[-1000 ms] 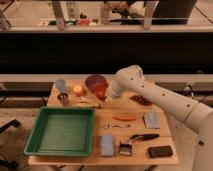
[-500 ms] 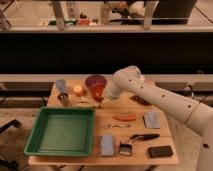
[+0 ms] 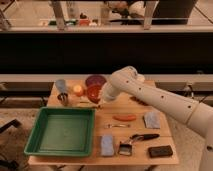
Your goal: Stack bowls into tray
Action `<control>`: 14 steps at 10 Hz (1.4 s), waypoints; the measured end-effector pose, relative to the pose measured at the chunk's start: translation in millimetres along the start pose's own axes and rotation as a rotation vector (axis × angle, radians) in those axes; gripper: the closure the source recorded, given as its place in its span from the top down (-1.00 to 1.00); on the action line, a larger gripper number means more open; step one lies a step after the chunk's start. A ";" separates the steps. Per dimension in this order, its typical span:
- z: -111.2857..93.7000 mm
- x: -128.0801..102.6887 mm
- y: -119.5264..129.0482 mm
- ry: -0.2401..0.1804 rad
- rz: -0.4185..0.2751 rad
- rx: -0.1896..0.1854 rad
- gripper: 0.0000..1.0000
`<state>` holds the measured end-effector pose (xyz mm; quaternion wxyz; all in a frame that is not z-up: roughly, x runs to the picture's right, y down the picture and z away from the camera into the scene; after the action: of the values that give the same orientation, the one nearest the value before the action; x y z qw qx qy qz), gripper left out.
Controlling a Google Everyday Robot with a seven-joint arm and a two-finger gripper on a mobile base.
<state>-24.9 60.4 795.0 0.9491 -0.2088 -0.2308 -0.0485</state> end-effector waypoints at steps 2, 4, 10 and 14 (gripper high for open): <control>-9.4 -0.6 -9.1 0.018 -0.006 0.039 -0.97; -28.9 -3.9 -45.7 0.026 -0.032 0.085 -0.97; -37.1 1.5 -117.0 -0.022 -0.107 0.231 -0.97; -13.9 -18.3 -128.2 -0.041 -0.162 0.282 -0.97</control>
<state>-59.5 -61.9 823.3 0.9571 -0.0551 -0.2706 -0.0878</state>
